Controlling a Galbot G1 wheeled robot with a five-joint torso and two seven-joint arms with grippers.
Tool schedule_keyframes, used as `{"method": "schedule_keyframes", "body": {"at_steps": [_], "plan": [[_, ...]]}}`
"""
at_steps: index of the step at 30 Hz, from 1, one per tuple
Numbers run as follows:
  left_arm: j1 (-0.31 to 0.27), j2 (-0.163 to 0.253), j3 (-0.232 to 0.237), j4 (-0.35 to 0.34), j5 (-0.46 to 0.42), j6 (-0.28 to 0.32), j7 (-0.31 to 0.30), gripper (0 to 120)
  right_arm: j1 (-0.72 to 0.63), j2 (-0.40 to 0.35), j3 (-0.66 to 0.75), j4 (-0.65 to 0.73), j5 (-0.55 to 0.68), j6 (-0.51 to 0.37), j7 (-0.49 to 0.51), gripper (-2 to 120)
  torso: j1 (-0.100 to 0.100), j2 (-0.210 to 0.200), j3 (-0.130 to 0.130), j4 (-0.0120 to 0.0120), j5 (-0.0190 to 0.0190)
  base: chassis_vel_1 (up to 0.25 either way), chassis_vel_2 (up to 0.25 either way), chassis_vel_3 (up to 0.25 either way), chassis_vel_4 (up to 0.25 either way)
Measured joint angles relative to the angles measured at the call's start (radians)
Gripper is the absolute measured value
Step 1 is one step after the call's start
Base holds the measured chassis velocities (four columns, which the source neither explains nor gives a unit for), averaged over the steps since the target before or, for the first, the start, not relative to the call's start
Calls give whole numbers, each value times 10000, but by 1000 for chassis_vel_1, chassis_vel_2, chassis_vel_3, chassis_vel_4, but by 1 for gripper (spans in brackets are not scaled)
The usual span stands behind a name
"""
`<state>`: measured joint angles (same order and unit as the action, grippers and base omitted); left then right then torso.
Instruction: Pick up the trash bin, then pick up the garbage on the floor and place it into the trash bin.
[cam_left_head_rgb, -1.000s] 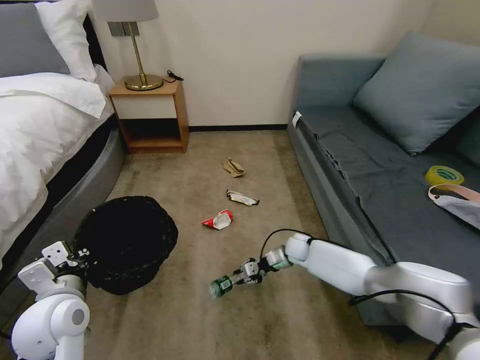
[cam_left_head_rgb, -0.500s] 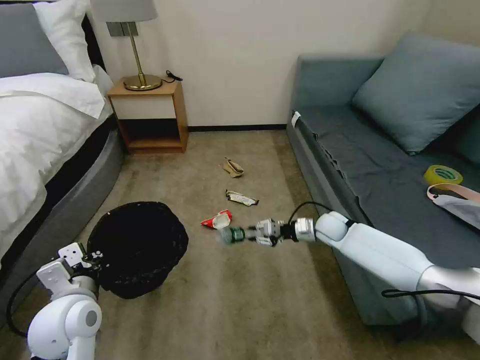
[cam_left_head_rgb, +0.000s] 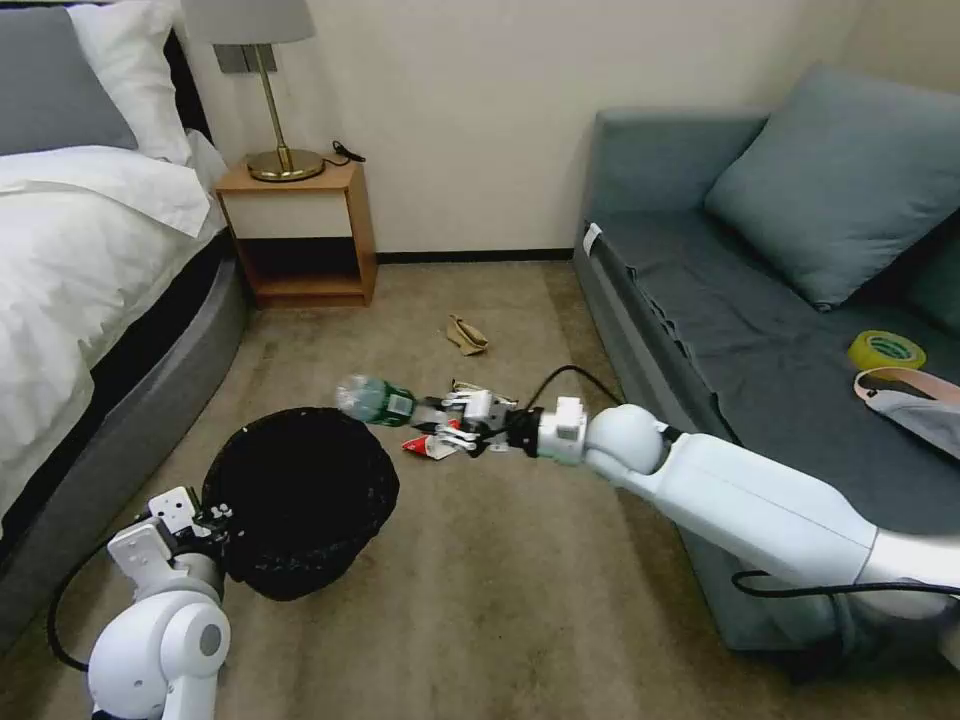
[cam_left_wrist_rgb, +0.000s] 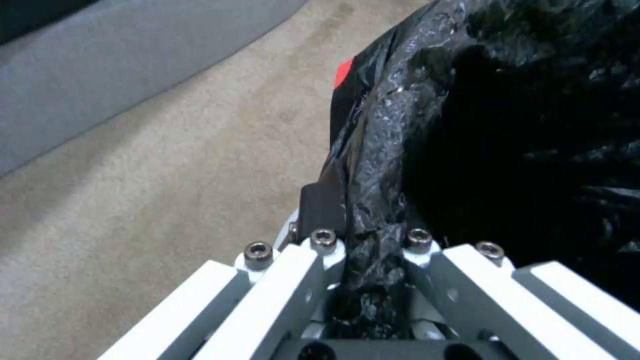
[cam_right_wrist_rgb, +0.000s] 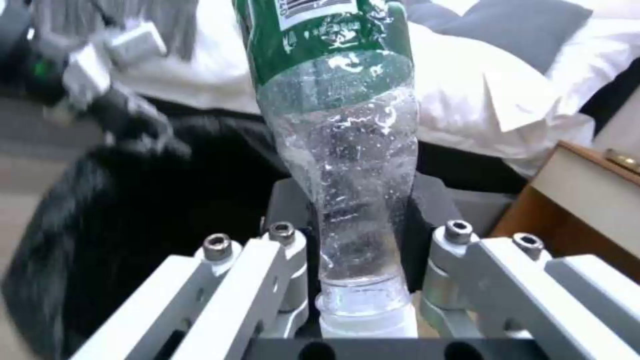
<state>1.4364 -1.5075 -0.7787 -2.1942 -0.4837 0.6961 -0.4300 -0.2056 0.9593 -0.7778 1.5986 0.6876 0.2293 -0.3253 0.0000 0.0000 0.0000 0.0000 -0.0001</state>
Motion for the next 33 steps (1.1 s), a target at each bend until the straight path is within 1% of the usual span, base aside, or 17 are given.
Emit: {"method": "schedule_keyframes", "body": {"at_steps": [2,3,7,8,12,13,16,21,24,26,27,28,32,33], "plan": [[3,-43,75,-34,55,0,-1,3,83,367,-325,-15,174,-135,443,20,0,0,0,0,-2,0,0,0,0],[3,-43,75,-34,55,0,-1,3,83,367,-325,-15,174,-135,443,20,0,0,0,0,-2,0,0,0,0],[-13,-99,169,-100,78,-2,-12,3,227,1076,-943,-385,348,-266,897,20,0,0,0,1,0,0,0,0,0],[-13,-99,169,-100,78,-2,-12,3,227,1076,-943,-385,348,-266,897,20,0,0,0,1,0,0,0,0,0],[-20,-151,237,-119,95,-2,-14,3,247,1827,-1501,-910,331,-304,1205,20,0,0,0,0,-1,0,0,0,0],[-20,-151,237,-119,95,-2,-14,3,247,1827,-1501,-910,331,-304,1205,20,0,0,0,0,-1,0,0,0,0],[-23,-171,268,-162,96,-2,-14,3,206,2317,-1745,-1364,111,-271,1423,20,0,0,0,2,0,0,0,0,0],[-10,-170,266,-208,98,-2,-14,3,89,2616,-1834,-1761,-252,-221,1671,20,0,0,0,1,1,0,0,0,0],[2,-158,248,-208,96,-2,-14,3,37,2650,-1869,-1826,-320,-220,1749,28,0,0,0,0,0,0,0,0,0],[14,-141,225,-209,88,-2,-11,3,-6,2659,-1909,-1840,-362,-221,1805,36,0,0,0,0,0,0,0,0,0],[15,-132,212,-208,86,-2,-10,3,-15,2660,-1922,-1840,-378,-224,1851,42,0,0,0,0,1,0,0,0,0],[15,-132,212,-208,86,-2,-10,3,-15,2660,-1922,-1840,-378,-224,1851,42,0,0,0,0,1,0,0,0,0],[18,-117,202,-232,62,-5,-8,3,-8,2626,-1924,-1787,-394,-239,1942,61,0,0,0,0,1,0,0,0,0],[18,-117,202,-232,62,-5,-8,3,-8,2626,-1924,-1787,-394,-239,1942,61,0,0,0,0,1,0,0,0,0]]}}
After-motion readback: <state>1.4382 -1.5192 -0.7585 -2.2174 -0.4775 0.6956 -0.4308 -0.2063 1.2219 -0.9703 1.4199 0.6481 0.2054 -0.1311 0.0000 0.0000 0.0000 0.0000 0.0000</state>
